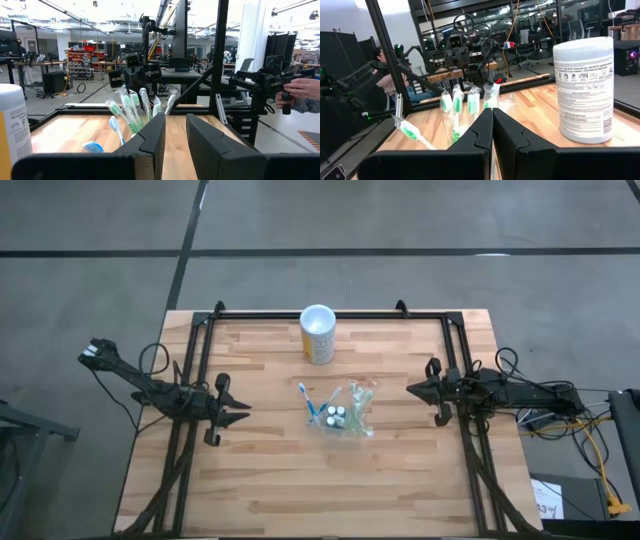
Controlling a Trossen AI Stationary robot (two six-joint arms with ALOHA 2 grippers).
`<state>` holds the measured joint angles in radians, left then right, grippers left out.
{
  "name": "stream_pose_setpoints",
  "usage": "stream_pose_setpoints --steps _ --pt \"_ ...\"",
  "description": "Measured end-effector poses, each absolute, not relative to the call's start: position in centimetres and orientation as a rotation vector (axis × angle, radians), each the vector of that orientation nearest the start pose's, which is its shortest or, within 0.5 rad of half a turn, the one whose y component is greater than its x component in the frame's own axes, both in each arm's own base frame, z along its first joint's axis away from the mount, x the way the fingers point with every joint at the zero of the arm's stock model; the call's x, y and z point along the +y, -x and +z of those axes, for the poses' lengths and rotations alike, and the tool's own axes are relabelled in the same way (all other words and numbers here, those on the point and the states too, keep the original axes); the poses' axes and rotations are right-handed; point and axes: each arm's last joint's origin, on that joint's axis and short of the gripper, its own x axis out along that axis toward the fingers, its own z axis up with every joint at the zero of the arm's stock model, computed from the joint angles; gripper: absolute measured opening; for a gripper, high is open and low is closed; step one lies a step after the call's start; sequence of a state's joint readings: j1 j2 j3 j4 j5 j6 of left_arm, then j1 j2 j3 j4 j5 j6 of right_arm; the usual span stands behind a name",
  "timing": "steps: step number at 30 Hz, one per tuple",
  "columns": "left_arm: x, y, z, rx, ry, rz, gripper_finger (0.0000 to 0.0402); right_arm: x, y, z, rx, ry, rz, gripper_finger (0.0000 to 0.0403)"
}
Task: Pick & Place toothbrushing station
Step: Return to Home Position
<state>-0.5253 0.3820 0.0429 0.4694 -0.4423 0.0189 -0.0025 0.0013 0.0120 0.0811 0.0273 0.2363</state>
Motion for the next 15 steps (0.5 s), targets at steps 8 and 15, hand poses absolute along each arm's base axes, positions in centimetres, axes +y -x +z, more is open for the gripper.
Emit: stream_pose_setpoints --steps 8,15 --pt "-4.9 -10.93 18.92 -0.116 0.042 -0.082 0.0083 -0.1 -9.76 17.43 -0.081 -0.223 -0.021 0.0008" --pt "-4.9 -10.93 18.92 -0.116 0.042 -0.082 0.0083 -0.1 -9.82 17.37 -0.073 -0.222 -0.022 0.0008"
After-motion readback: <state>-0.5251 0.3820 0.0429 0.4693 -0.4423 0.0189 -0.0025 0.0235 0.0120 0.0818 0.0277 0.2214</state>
